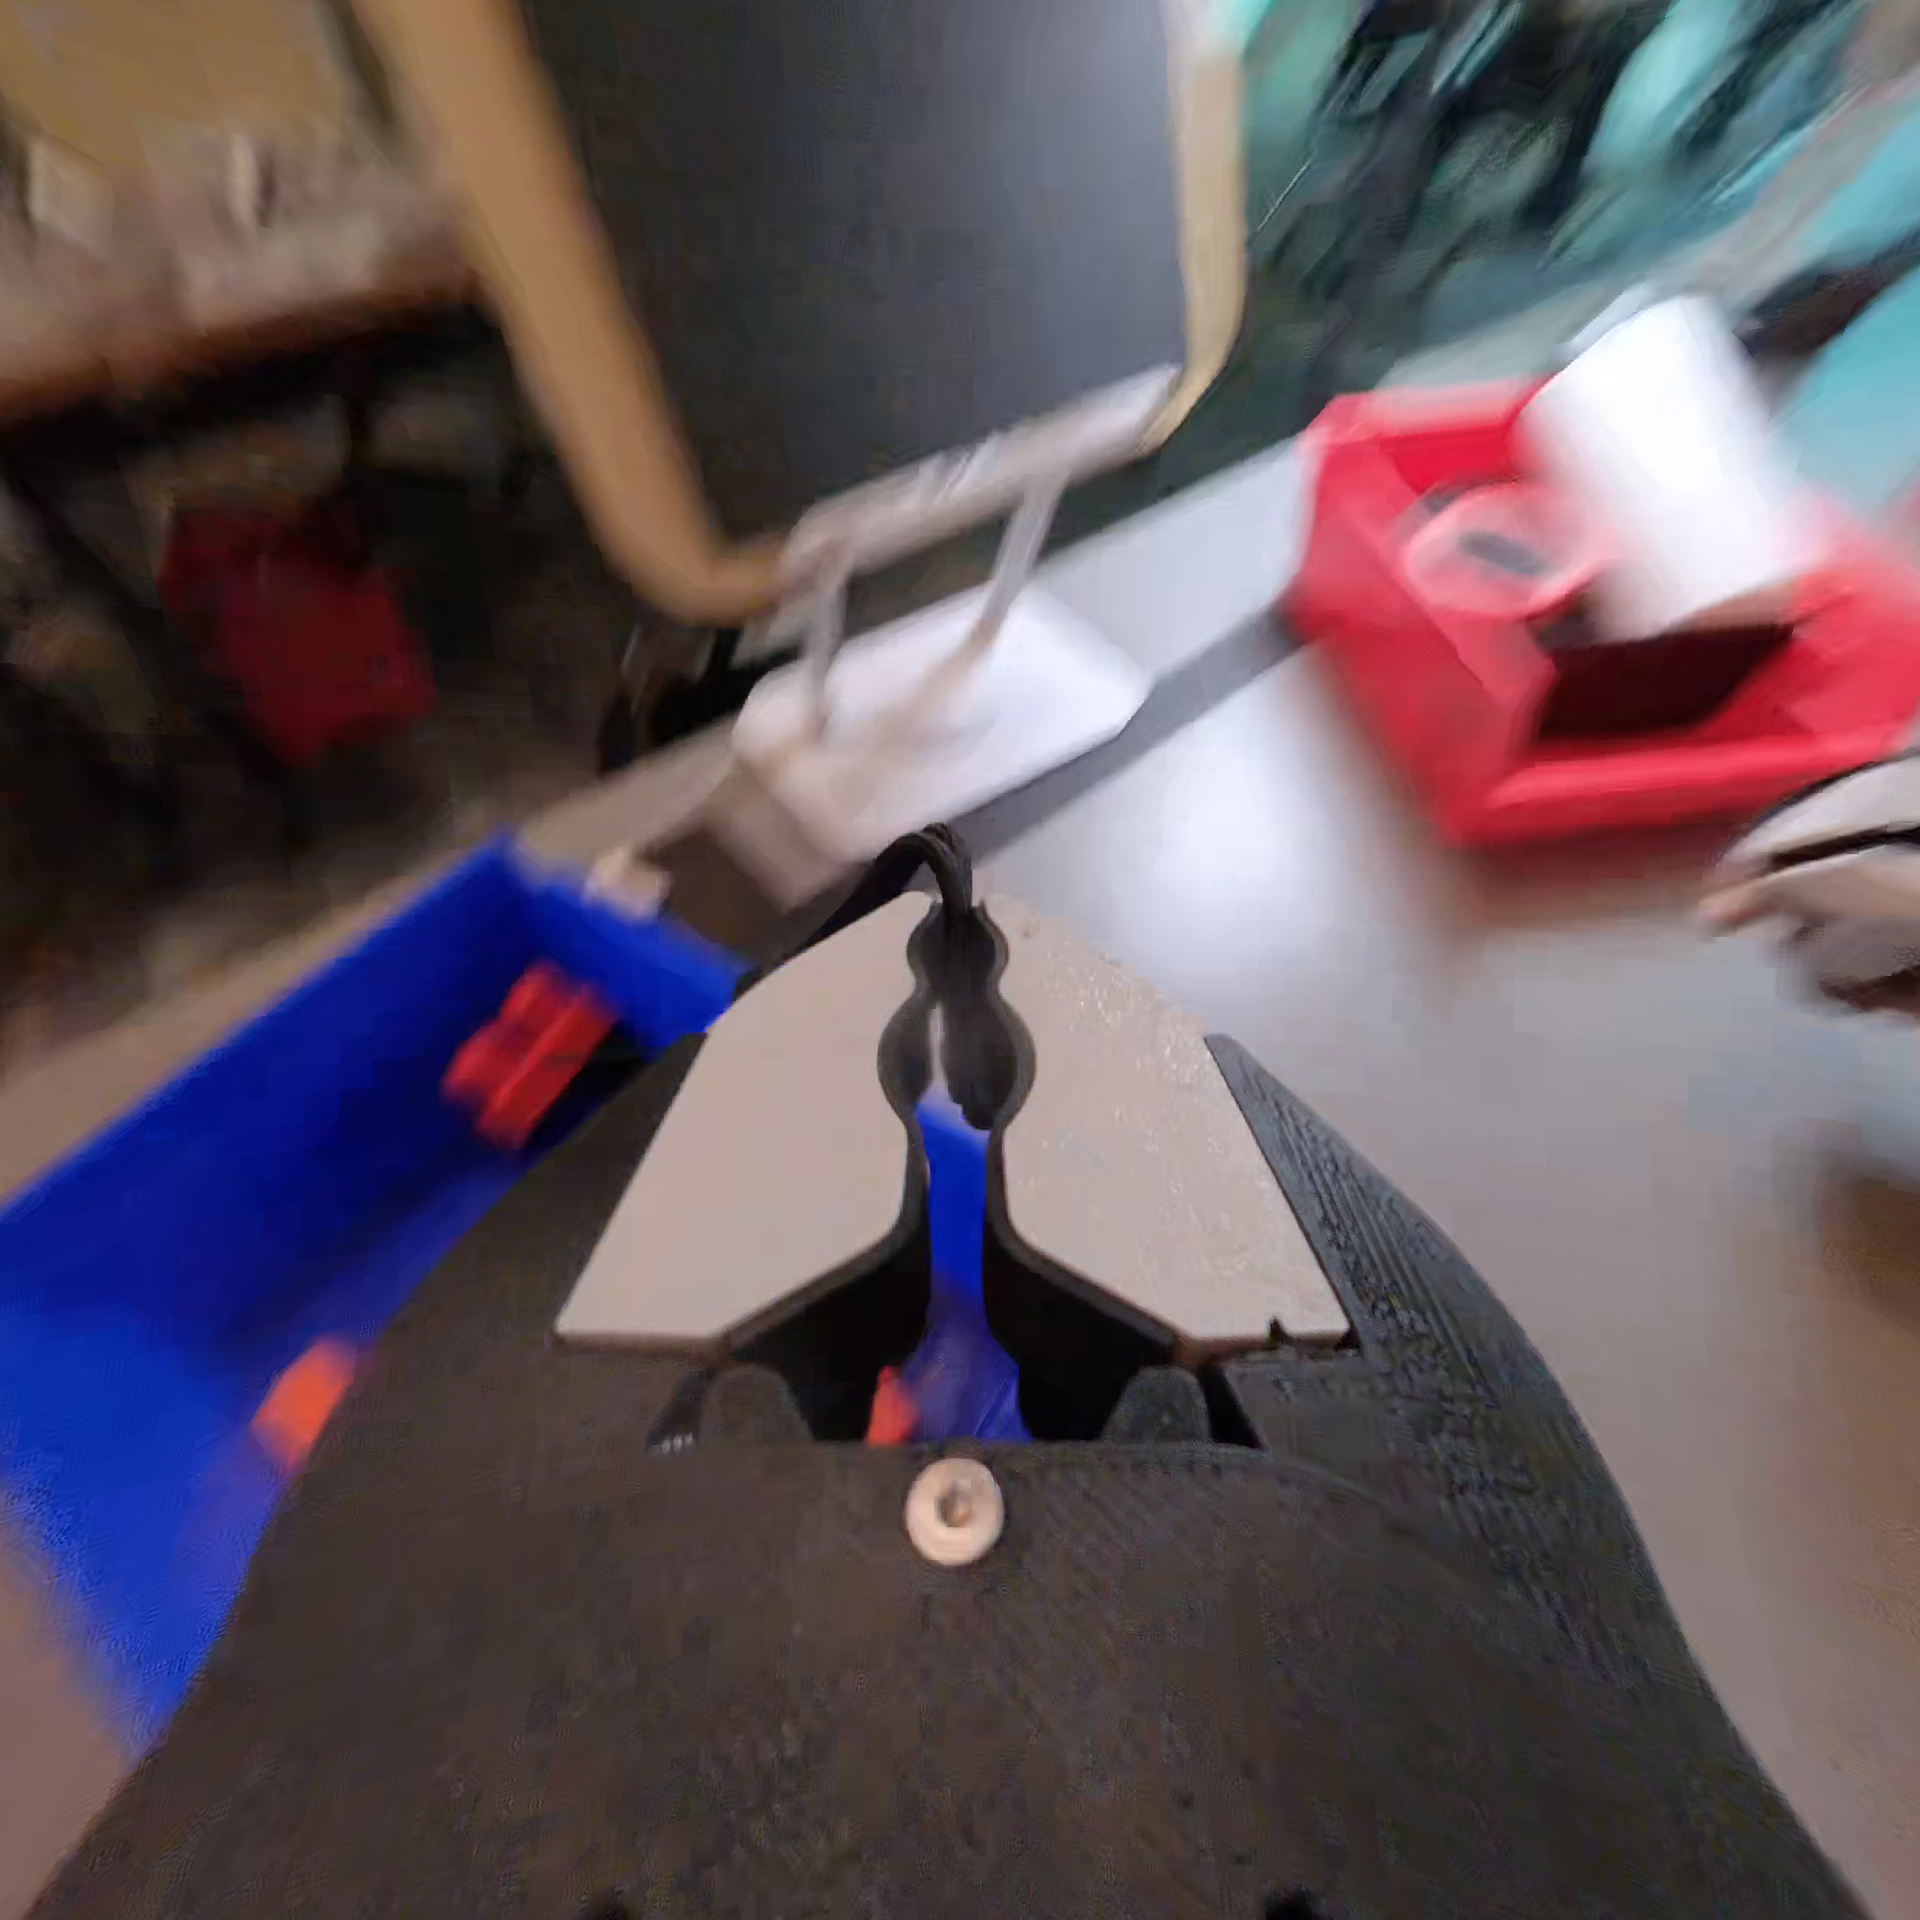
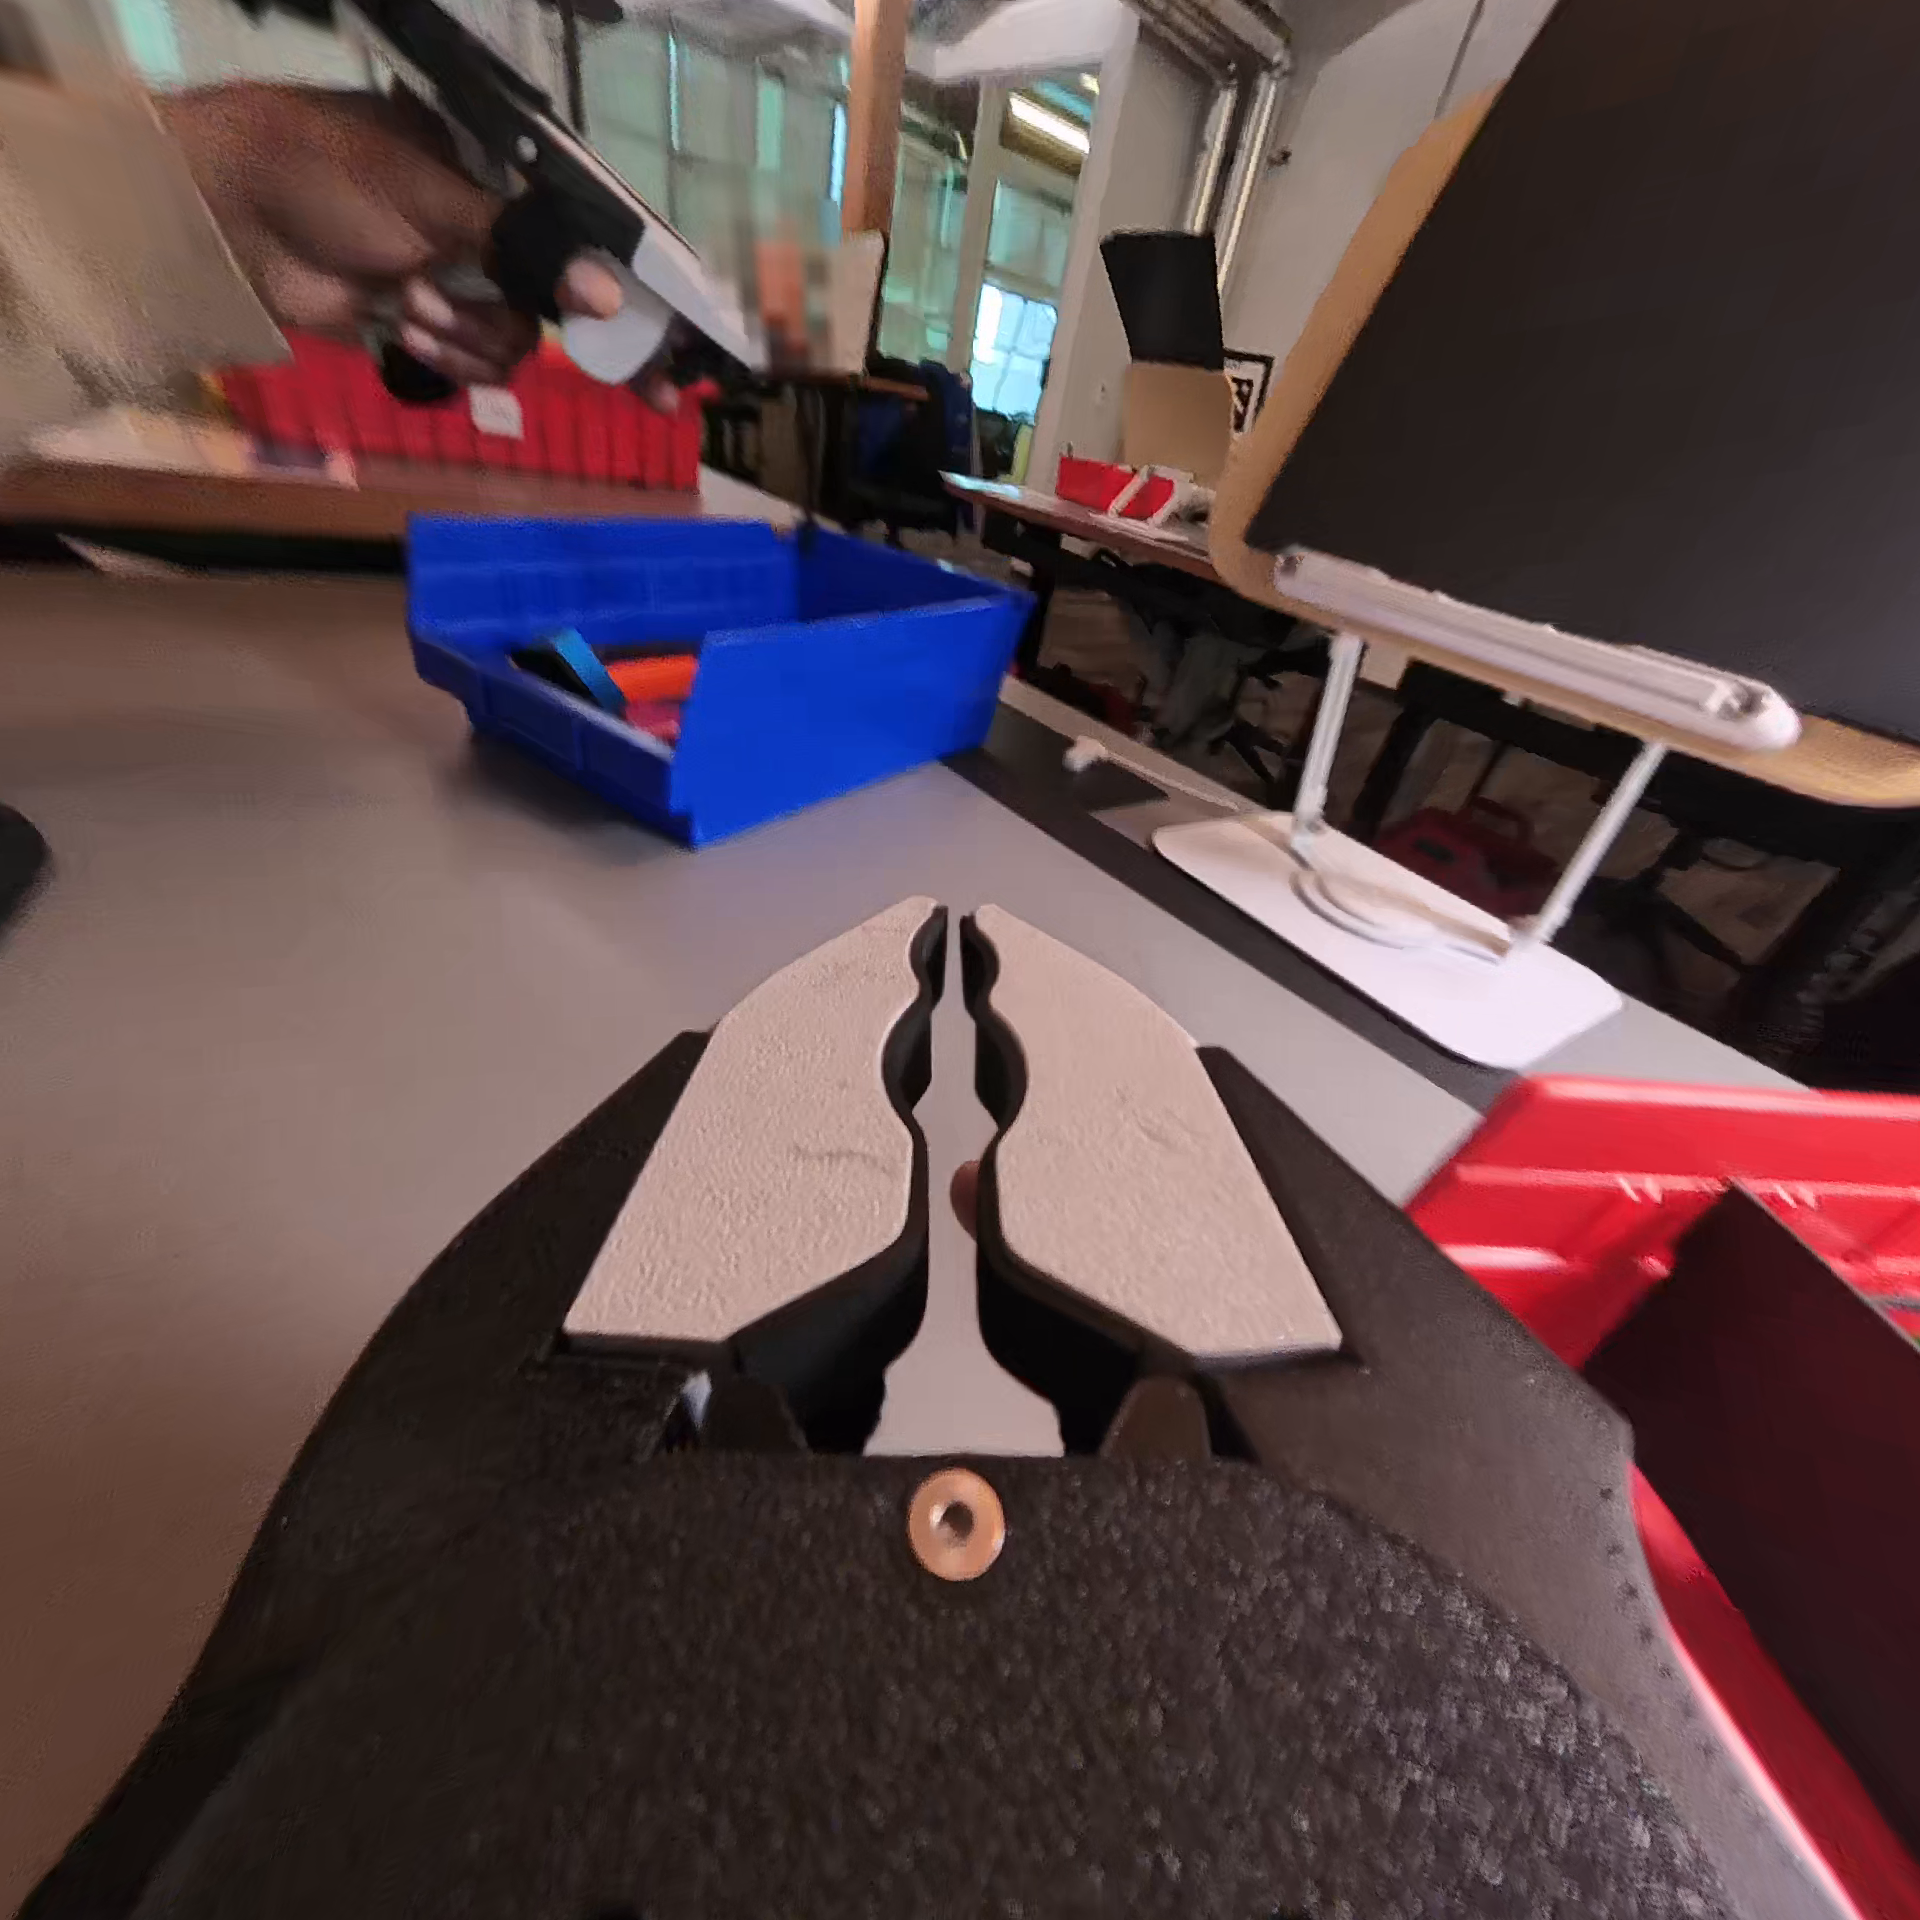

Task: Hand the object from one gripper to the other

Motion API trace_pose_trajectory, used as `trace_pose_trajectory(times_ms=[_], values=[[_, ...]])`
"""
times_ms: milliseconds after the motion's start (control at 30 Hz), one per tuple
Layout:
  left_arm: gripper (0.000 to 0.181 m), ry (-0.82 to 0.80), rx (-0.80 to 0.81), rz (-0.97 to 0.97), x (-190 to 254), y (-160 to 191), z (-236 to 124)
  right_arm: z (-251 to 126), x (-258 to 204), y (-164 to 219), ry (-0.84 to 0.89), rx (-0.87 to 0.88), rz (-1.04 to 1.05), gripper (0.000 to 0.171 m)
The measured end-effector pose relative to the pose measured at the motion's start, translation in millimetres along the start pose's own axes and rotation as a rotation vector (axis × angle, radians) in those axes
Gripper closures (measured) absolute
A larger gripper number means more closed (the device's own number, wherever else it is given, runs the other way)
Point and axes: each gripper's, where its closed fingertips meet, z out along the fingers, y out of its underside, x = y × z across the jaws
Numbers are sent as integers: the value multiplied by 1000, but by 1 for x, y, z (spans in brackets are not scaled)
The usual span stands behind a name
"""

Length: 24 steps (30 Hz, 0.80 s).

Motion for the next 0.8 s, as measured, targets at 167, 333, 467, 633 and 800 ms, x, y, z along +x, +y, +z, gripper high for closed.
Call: trace_pose_trajectory(times_ms=[167, 333, 467, 633, 800], values=[[177, 345, 496, 98, 141, -94, -37, 33, -33, -102, -187, 185, 207, 149], [177, 504, 600, 163, 219, -90, -39, 38, -61, -194, -515, 369, 568, 121], [177, 551, 549, 212, 235, -69, -25, 36, -52, -187, -424, 353, 428, 169], [171, 678, 489, 172, 244, -56, -20, 20, -40, -180, -421, 268, 303, 168], [156, 713, 434, 161, 253, -45, -10, 2, -25, -188, -416, 270, 313, 168]])
